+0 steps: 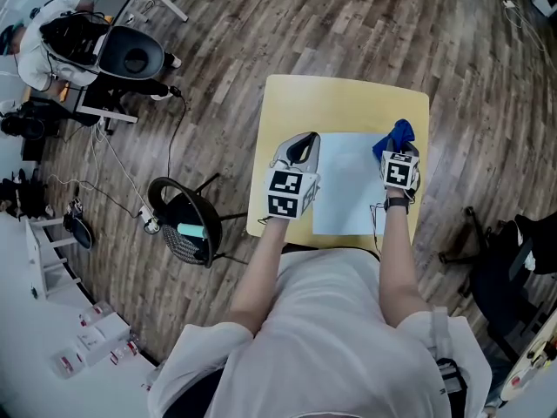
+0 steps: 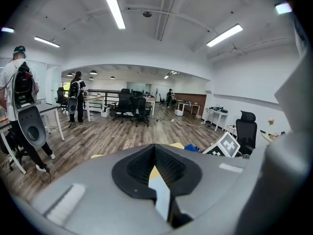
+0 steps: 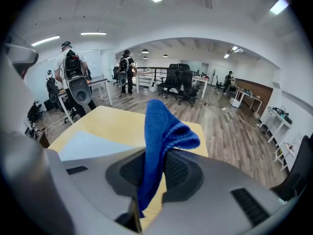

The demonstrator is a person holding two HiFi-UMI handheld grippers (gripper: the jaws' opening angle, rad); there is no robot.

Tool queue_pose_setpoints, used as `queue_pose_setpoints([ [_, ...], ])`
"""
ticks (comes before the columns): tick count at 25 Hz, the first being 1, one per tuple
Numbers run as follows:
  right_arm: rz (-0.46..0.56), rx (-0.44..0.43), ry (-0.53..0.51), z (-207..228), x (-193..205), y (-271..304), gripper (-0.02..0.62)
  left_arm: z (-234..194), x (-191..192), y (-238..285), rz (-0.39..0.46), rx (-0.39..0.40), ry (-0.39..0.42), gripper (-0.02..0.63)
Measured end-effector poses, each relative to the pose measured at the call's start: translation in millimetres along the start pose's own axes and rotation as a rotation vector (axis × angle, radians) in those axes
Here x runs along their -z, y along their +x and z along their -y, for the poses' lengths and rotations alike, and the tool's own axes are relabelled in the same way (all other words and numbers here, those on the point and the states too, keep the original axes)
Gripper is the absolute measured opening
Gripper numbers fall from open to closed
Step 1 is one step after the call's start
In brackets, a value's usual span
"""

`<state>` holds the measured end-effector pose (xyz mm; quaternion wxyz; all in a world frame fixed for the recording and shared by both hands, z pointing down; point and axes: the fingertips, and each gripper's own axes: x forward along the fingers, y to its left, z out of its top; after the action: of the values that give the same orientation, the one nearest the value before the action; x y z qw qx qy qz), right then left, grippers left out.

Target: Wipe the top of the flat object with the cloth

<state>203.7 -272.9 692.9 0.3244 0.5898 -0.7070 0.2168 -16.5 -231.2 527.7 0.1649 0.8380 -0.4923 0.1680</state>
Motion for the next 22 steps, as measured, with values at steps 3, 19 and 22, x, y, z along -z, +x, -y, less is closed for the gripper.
queue_pose_setpoints([
  [3,0.034,-0.029,-0.008,-14.5,-10.3,-6.1,0.066,-2.4,-0.4,-2.5,0.007,-0.007,-0.01,0.006],
  [19,0.102,-0.544,0.115,-224.9,-51.1,-20.0,0.064,-44.5,7.5,-38.7,0.04,-0.104,-0.103,0.006],
  [22,0.089,-0.568,0.057,-255.2,-47.2,-14.7,0.064,-55.7,11.2,-49.3,0.042,-0.124,-0.116,0.006],
])
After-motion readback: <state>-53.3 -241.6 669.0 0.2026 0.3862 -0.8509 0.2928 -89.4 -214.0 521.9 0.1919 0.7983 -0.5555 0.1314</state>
